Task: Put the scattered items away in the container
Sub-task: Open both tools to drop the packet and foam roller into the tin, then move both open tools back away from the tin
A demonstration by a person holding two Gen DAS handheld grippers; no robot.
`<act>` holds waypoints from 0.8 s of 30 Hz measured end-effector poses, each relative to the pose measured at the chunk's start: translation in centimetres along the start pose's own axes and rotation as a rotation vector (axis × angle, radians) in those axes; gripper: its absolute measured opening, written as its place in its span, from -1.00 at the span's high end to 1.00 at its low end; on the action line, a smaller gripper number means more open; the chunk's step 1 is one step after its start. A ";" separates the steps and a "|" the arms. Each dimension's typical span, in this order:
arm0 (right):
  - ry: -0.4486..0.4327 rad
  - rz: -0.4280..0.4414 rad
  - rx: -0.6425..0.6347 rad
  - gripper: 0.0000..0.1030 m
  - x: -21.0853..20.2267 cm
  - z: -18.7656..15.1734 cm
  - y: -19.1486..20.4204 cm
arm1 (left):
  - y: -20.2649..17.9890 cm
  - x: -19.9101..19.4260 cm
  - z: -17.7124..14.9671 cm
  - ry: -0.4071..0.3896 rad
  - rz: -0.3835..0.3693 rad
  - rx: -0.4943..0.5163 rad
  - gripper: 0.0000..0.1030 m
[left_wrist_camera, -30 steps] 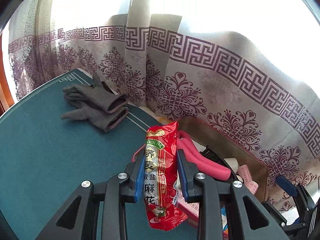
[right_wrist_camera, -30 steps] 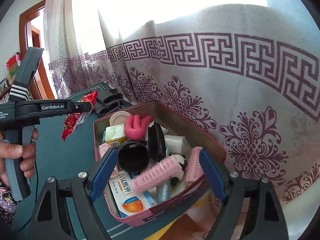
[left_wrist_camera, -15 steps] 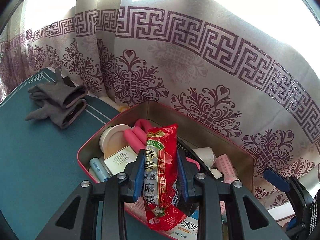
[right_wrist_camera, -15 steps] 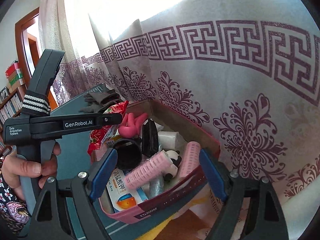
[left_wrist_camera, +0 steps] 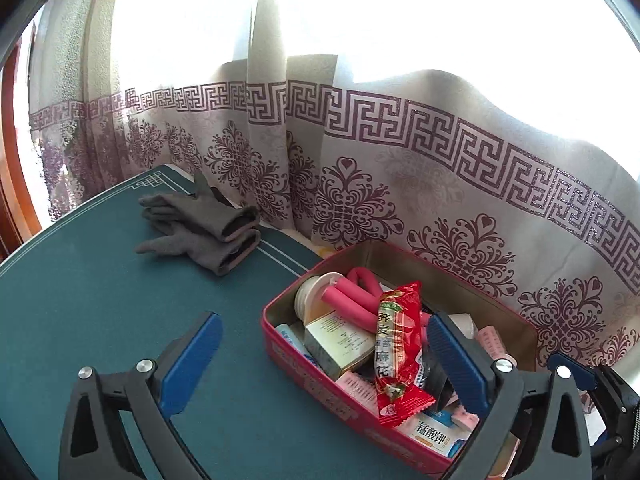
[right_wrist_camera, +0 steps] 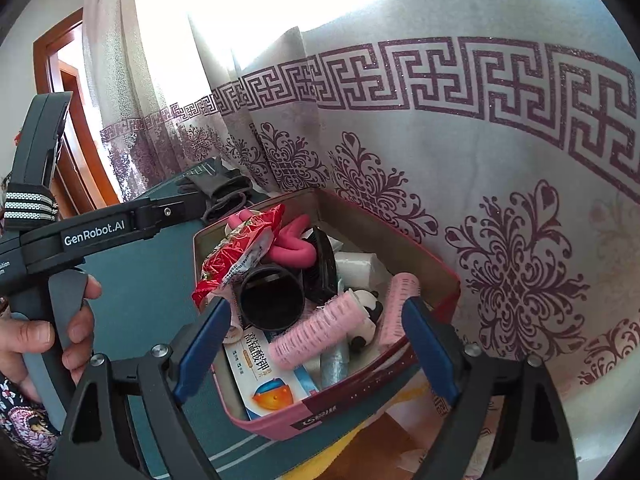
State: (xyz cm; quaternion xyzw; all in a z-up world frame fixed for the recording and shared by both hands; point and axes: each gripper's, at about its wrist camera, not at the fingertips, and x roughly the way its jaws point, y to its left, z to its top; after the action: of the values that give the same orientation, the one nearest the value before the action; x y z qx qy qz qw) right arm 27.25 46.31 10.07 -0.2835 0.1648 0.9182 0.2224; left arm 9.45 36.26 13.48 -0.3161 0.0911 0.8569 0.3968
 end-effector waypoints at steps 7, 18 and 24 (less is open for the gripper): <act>-0.001 0.009 0.001 -0.98 -1.1 -0.1 1.1 | 0.6 -1.0 -2.3 0.013 0.110 0.029 -1.00; -0.019 -0.054 -0.045 -0.99 -3.3 -0.5 3.3 | -0.5 -4.7 -3.9 -0.009 0.089 0.064 -1.00; -0.033 -0.084 -0.054 -0.99 -4.2 -0.4 3.8 | -0.8 -6.1 -4.2 -0.020 0.071 0.060 -1.00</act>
State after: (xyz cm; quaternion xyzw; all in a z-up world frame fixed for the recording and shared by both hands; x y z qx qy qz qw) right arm 28.66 41.63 12.87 -0.2809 0.1240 0.9167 0.2557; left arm 14.92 31.30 14.02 -0.2920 0.1241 0.8705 0.3763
